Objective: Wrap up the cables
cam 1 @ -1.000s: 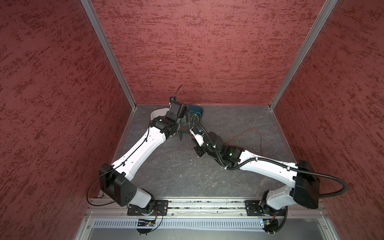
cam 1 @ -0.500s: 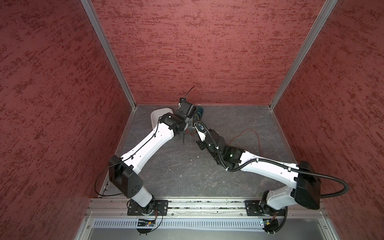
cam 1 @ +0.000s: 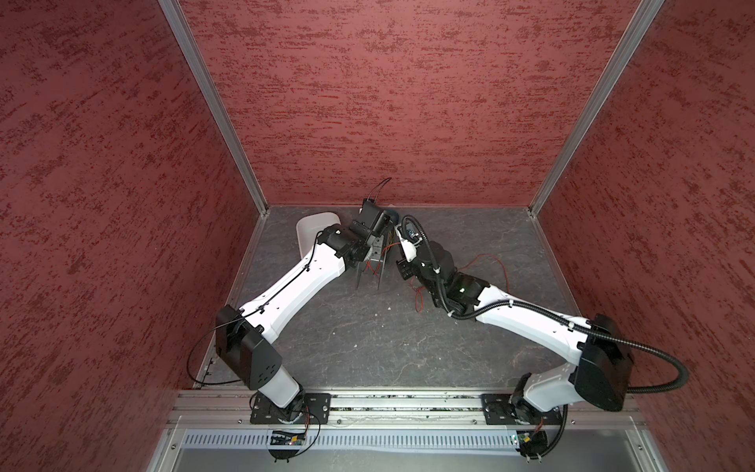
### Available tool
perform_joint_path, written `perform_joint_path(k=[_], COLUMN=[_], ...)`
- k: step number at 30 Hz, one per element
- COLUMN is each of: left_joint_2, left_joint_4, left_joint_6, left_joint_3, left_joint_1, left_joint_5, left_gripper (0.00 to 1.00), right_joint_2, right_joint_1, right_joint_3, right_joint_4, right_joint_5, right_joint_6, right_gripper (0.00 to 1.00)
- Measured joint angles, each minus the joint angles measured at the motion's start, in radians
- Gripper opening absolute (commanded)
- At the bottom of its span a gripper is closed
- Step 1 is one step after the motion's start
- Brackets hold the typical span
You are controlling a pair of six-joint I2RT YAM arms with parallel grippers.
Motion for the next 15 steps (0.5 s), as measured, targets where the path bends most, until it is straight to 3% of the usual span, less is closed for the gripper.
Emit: perform_joint_path(k=[6,15], left_joint_2=[-0.03,-0.094], left_joint_4=[0.02,0.045], left_joint_6=[0.05,0.093], left_joint_3=[-0.037,-0.074], left_joint_1=[-0.007,-0.01], left_joint_5=[0.049,0.127], left_gripper=[0.0,0.0], right_joint_2=[0.033,0.099], right_joint_1=[-0.082,-0.2], right_joint_3=[0.051,0.126], right_joint_4=[-0.074,-0.146], right_joint_5=[-0.19,-0.447], right_joint_6=[0.032,0.06], right_gripper=[0.05,0.07])
